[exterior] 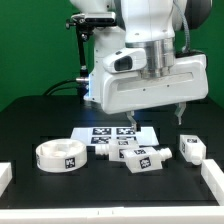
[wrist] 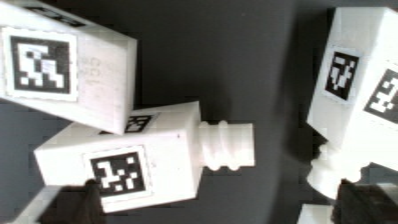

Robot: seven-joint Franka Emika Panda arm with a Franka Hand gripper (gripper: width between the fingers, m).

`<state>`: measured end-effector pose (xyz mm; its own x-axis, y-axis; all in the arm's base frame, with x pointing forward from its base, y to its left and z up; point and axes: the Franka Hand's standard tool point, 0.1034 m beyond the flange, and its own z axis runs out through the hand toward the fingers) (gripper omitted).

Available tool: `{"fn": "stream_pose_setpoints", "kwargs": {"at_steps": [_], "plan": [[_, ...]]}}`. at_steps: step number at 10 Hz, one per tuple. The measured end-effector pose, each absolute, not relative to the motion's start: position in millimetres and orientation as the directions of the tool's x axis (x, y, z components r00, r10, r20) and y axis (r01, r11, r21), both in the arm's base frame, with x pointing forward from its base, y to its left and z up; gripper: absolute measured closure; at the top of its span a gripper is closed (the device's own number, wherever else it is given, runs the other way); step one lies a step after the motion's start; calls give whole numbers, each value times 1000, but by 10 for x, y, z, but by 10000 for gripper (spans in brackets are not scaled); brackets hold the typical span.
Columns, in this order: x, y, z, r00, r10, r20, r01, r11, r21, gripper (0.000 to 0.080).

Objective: Assemble stool

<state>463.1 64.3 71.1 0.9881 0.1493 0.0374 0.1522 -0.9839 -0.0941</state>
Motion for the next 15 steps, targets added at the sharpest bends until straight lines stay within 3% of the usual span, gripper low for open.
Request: {"fn": "stream_pose_setpoints", "kwargs": {"at_steps": [1, 6, 10, 11, 13, 15], "plan": [[4617, 554, 696, 977, 210, 42, 213, -972, -95, 150], [4560, -614, 612, 933, 357, 40, 359, -928, -95, 150], [4542, -651, 603, 928, 372, 31, 373, -922, -105, 150], [4538, -855, 622, 930, 368, 13, 367, -922, -122, 150], [4488, -1279, 512, 929, 370, 5, 368, -922, -118, 150], [4482, -1345, 466, 935, 355, -1, 353, -928, -120, 150]]}}
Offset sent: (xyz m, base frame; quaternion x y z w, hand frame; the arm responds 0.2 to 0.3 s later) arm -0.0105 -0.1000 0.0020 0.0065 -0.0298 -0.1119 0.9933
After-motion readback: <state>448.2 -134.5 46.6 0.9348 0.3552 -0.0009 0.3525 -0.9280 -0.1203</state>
